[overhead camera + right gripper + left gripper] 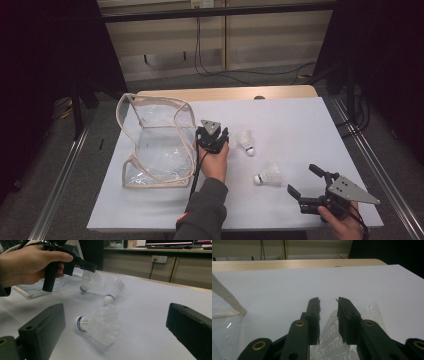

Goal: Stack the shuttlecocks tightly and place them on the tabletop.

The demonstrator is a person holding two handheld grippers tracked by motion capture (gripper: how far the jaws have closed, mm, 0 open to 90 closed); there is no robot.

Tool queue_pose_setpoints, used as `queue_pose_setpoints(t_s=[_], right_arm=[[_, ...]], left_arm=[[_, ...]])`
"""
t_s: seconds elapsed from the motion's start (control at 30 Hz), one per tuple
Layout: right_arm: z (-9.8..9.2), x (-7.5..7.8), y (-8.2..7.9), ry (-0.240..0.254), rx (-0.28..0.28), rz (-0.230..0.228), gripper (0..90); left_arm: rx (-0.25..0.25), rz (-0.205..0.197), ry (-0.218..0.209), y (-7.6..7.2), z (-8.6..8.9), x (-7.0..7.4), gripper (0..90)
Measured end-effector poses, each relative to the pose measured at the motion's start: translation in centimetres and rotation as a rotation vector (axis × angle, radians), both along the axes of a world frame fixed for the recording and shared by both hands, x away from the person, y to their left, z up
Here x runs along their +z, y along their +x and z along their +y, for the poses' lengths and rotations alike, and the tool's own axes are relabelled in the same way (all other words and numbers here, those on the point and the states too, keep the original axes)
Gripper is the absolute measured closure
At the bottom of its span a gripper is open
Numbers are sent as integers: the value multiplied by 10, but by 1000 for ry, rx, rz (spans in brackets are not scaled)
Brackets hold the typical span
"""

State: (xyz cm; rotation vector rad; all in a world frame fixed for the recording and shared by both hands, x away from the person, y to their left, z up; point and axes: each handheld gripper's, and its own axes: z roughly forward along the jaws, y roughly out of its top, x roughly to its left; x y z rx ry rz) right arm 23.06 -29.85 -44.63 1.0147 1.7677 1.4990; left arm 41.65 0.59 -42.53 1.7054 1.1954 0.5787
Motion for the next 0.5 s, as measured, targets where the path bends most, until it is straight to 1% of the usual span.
queue_pose_setpoints(t_s=[0.07,0.13,0.17,0.23,0.33,0.37,0.4,0.43,0.5], right_arm=[[0,0,0,1,1,0,17],[0,0,0,-3,1,-2,17],[0,0,0,-2,3,-2,17],[0,0,0,-3,3,-2,17],[0,0,0,-3,3,-1,17],[0,0,0,-2,5,-2,17],[0,0,0,-2,3,1,17],[0,0,0,-2,2,0,17],[0,0,0,-4,2,4,17]], left_arm=[[-4,6,-7,0,-1,0,701],[-6,4,-25,1,-2,0,681],[-4,6,-21,1,-2,0,662],[-5,12,-28,1,-2,0,662],[-2,18,-27,1,-2,-1,652],[-3,17,-29,2,-2,-1,650],[-4,13,-23,1,-2,-1,645],[-2,12,-31,2,-2,0,631],[-7,17,-32,2,-3,0,625]])
